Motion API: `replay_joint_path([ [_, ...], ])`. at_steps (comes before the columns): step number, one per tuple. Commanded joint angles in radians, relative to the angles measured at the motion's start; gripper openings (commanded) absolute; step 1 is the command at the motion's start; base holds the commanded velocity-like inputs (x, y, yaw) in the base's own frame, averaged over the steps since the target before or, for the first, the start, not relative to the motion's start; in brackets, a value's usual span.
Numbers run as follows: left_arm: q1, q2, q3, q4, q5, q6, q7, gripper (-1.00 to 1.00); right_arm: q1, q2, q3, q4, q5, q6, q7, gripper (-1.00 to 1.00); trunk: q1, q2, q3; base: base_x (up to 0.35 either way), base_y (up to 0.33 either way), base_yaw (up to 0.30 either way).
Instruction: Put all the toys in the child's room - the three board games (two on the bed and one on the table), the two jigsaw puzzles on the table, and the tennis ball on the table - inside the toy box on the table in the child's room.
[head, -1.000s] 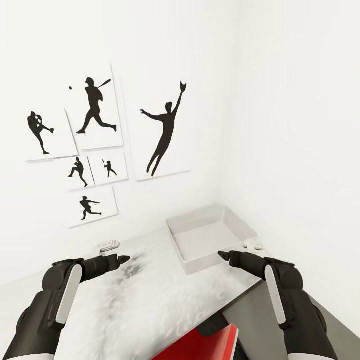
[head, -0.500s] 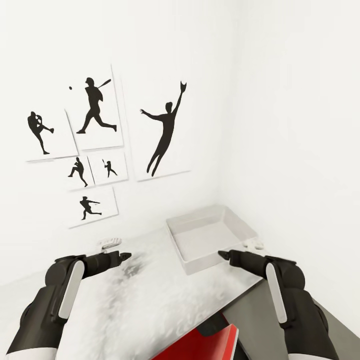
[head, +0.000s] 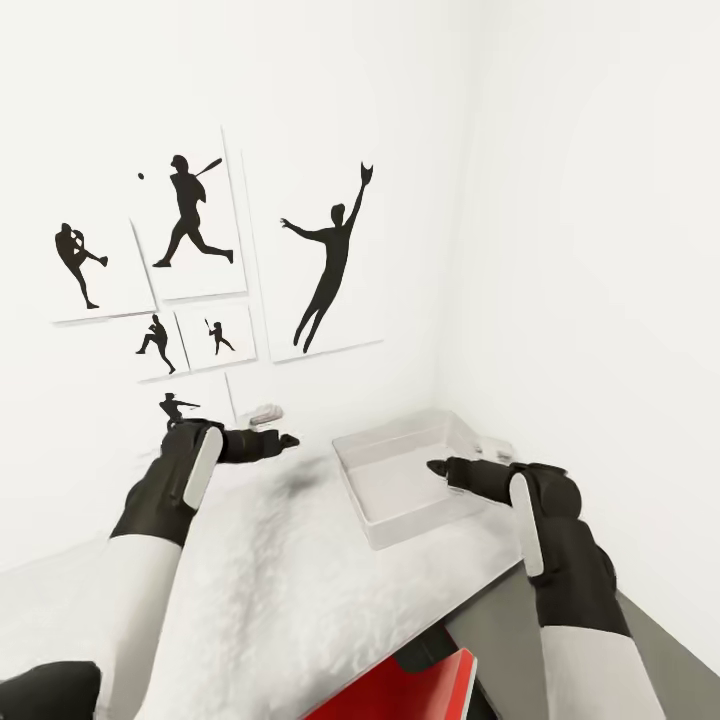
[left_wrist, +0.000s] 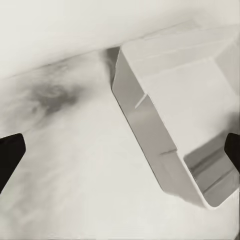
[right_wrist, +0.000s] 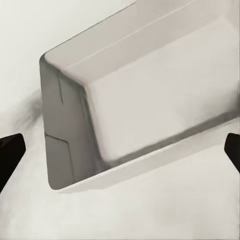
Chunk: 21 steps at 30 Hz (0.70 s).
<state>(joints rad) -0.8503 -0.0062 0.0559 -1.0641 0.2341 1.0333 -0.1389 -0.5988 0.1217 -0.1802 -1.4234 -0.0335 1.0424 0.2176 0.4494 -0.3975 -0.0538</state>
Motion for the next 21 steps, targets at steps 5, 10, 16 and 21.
replay_joint_path([
  [5,-0.132,-0.015,-0.003,0.197,-0.008,-0.011,0.005,1.00,-0.113,0.031,-0.002,0.144,-0.004,0.005,-0.150,1.00,0.001,-0.003,-0.003,0.000,0.000,0.000],
  [10,-0.247,-0.069,-0.006,0.380,-0.034,-0.085,0.081,1.00,-0.201,0.053,-0.002,0.289,-0.014,0.002,-0.321,1.00,0.001,-0.003,-0.003,0.000,0.000,0.000],
  [16,-0.300,-0.122,-0.006,0.473,-0.058,-0.134,0.191,1.00,-0.250,0.053,-0.002,0.372,-0.018,-0.003,-0.403,1.00,0.001,-0.003,-0.003,0.000,0.000,0.000],
  [21,-0.317,-0.164,-0.005,0.505,-0.065,-0.189,0.275,1.00,-0.291,0.053,-0.003,0.440,-0.017,-0.008,-0.445,1.00,0.001,-0.003,-0.003,0.000,0.000,0.000],
])
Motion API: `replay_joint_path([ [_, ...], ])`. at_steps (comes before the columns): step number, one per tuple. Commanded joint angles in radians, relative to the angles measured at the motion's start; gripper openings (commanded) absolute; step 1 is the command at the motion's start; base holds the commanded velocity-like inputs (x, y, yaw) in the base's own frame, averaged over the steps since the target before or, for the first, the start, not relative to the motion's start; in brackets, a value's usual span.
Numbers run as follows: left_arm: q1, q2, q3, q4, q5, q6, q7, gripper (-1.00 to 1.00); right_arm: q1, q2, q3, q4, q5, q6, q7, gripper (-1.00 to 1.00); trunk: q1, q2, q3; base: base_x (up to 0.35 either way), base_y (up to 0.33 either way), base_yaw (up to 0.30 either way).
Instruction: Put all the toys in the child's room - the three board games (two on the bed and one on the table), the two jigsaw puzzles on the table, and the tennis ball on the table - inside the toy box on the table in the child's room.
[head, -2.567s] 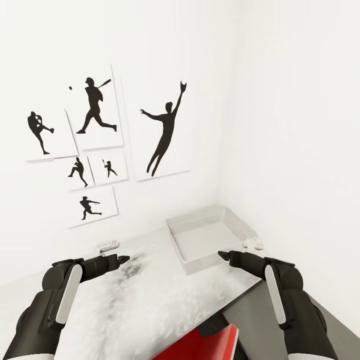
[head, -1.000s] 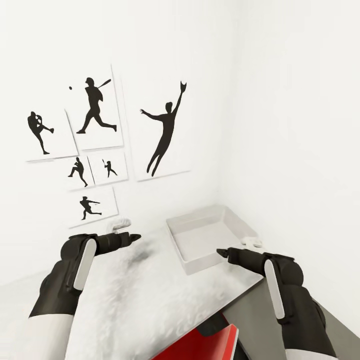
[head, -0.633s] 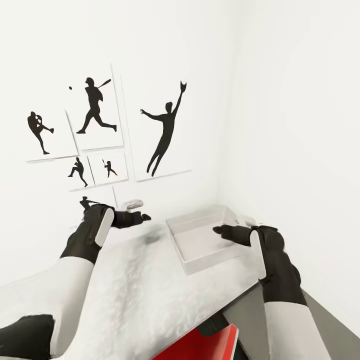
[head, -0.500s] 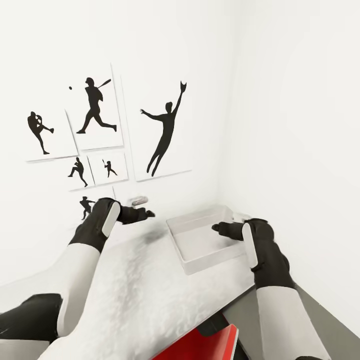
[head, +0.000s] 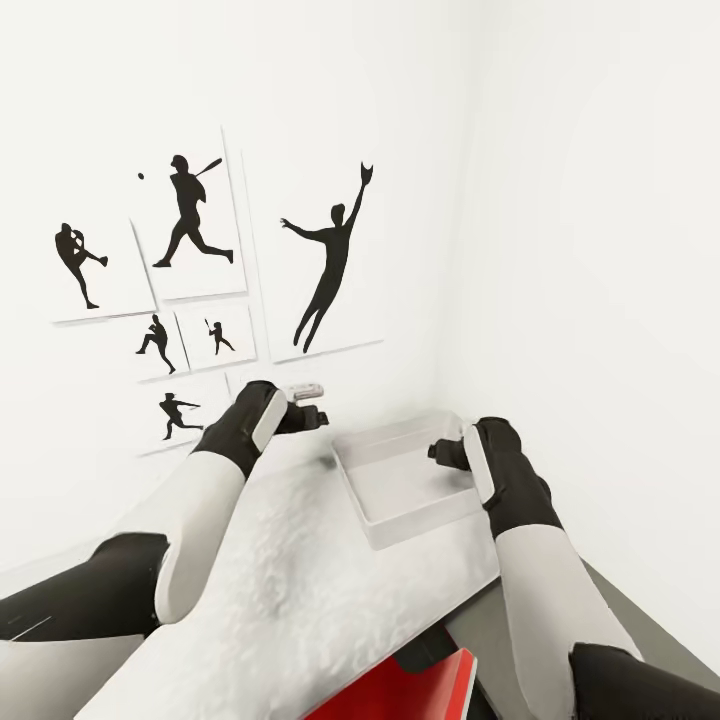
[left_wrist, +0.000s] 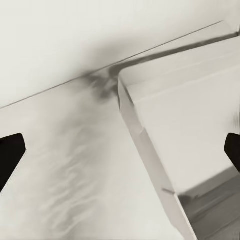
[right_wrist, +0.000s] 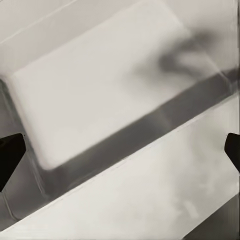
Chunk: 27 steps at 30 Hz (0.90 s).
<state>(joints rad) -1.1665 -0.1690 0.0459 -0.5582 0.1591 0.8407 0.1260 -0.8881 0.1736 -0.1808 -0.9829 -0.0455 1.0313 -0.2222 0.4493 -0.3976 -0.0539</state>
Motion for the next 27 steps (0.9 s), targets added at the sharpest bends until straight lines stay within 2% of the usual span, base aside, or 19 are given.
replay_joint_path([
  [1,-0.002,-0.005,0.005,0.001,0.010,-0.003,0.021,1.00,-0.009,0.001,-0.003,0.013,-0.005,0.001,-0.015,1.00,0.001,-0.002,-0.002,0.000,0.000,0.000],
  [5,-0.005,-0.006,0.005,0.010,0.010,-0.032,0.058,1.00,-0.035,0.001,-0.004,0.077,-0.007,-0.012,-0.083,1.00,0.001,-0.002,-0.002,0.000,0.000,0.000],
  [9,-0.007,-0.006,0.005,0.030,0.010,-0.072,0.070,1.00,-0.044,0.001,-0.007,0.107,-0.016,-0.026,-0.135,1.00,0.001,-0.002,-0.002,0.000,0.000,0.000],
  [18,-0.007,-0.006,0.004,0.073,0.010,-0.117,0.069,1.00,-0.045,0.001,-0.008,0.121,-0.046,-0.036,-0.160,1.00,0.001,-0.002,-0.002,0.000,0.000,0.000],
  [27,-0.007,-0.006,0.003,0.078,0.013,-0.122,0.062,1.00,-0.043,0.001,-0.005,0.122,-0.053,-0.037,-0.163,1.00,0.001,-0.002,-0.002,0.000,0.000,0.000],
])
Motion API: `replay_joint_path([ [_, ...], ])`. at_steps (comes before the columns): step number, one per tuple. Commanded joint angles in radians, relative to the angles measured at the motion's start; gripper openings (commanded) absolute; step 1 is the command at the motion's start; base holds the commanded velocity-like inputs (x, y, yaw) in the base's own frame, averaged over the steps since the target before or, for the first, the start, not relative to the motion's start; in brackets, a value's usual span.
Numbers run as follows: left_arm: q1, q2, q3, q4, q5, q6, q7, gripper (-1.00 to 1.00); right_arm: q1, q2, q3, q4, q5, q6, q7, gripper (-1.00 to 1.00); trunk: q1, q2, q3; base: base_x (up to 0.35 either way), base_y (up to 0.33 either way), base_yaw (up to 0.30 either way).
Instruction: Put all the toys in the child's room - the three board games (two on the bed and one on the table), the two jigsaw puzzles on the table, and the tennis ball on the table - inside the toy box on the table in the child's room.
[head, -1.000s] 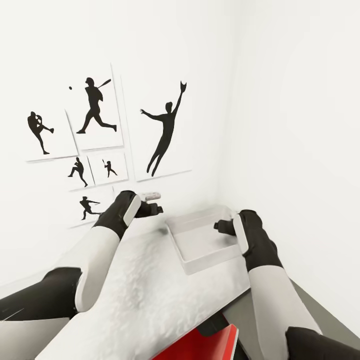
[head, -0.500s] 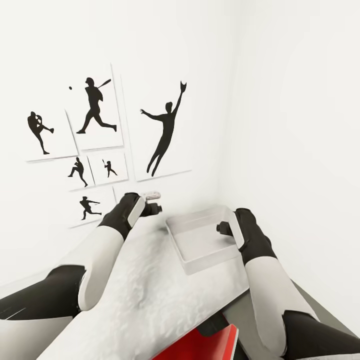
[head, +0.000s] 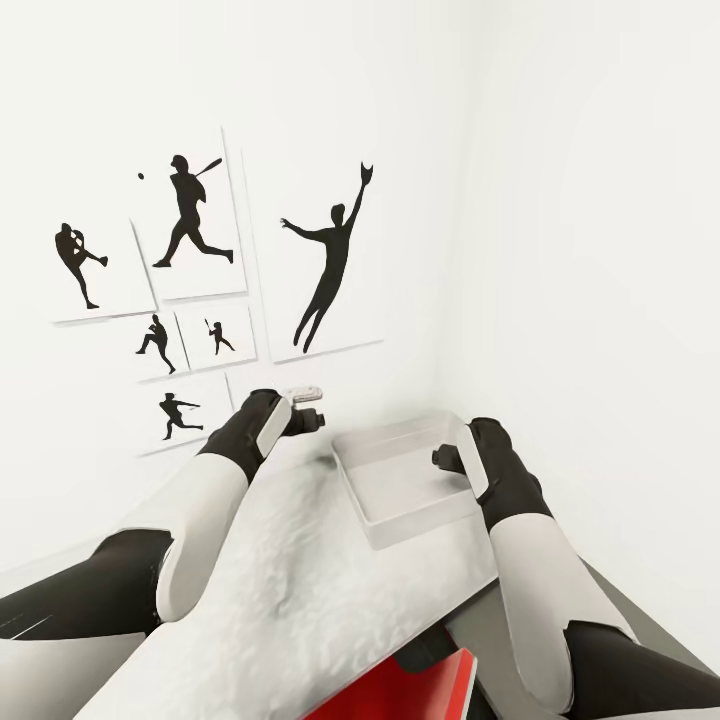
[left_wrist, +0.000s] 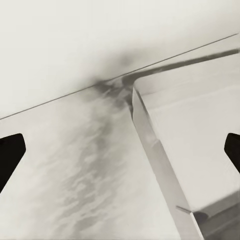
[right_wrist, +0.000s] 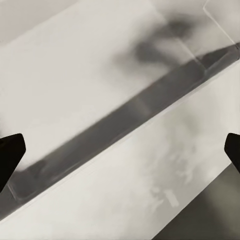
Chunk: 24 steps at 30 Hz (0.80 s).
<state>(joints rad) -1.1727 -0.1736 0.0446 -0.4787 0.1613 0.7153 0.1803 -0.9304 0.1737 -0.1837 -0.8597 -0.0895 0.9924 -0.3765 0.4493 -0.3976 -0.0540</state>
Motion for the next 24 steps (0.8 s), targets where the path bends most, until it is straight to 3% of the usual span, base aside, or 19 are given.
replay_joint_path([
  [1,-0.001,-0.001,0.005,-0.001,0.011,0.005,0.007,1.00,-0.001,0.001,-0.002,-0.001,-0.010,0.002,-0.008,1.00,0.001,-0.002,-0.002,0.000,0.000,0.000],
  [9,-0.001,-0.001,0.004,0.000,0.013,0.008,-0.008,1.00,0.000,0.001,0.000,-0.001,-0.010,0.001,-0.008,1.00,0.001,-0.002,-0.002,0.000,0.000,0.000],
  [18,-0.001,-0.001,0.004,0.014,0.013,0.012,-0.092,1.00,0.001,0.001,0.000,-0.001,-0.011,0.002,-0.007,1.00,0.001,-0.002,-0.002,0.000,0.000,0.000],
  [24,-0.001,-0.001,0.003,0.039,0.012,0.014,-0.129,1.00,0.001,0.001,0.001,-0.001,-0.054,-0.005,-0.007,1.00,0.001,-0.002,-0.002,0.000,0.000,0.000],
])
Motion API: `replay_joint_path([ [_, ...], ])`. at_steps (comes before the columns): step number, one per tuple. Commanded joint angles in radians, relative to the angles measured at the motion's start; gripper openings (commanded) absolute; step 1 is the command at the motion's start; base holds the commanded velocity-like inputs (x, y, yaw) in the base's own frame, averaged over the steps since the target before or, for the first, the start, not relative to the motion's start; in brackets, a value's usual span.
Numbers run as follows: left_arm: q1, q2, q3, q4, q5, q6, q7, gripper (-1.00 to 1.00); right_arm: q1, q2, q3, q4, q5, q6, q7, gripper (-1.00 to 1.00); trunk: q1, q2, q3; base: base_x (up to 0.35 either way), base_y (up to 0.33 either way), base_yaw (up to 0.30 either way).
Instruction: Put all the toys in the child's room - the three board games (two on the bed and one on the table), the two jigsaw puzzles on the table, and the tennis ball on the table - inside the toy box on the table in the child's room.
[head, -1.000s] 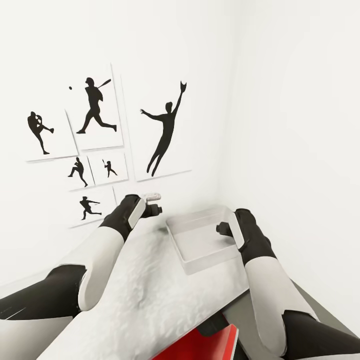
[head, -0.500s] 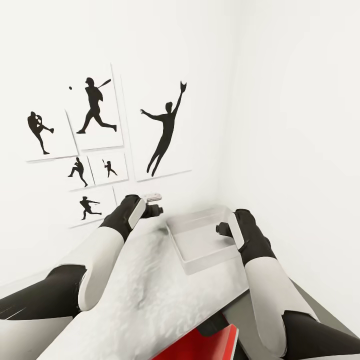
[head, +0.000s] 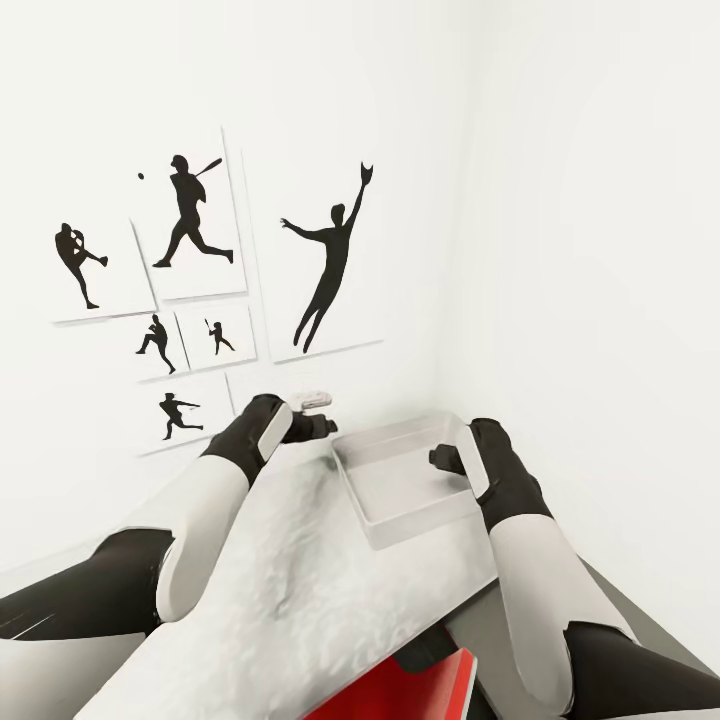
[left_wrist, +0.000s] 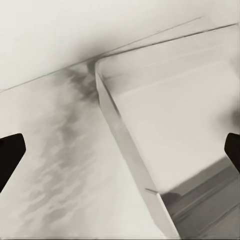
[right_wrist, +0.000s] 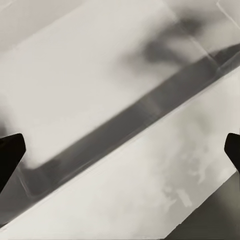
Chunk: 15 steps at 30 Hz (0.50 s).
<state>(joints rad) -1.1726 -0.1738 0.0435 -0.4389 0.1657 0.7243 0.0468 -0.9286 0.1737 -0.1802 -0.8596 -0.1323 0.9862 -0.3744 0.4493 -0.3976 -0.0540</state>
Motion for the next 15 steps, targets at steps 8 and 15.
replay_joint_path([
  [8,-0.001,-0.001,0.005,0.046,0.007,-0.002,-0.015,1.00,0.000,0.001,0.000,-0.001,-0.070,-0.004,-0.009,1.00,0.001,-0.002,-0.004,0.000,0.000,0.000],
  [15,-0.001,-0.001,0.005,0.053,0.008,-0.003,-0.022,1.00,0.000,0.001,0.001,-0.001,-0.077,-0.005,-0.009,1.00,0.001,-0.002,-0.012,0.000,0.000,0.000],
])
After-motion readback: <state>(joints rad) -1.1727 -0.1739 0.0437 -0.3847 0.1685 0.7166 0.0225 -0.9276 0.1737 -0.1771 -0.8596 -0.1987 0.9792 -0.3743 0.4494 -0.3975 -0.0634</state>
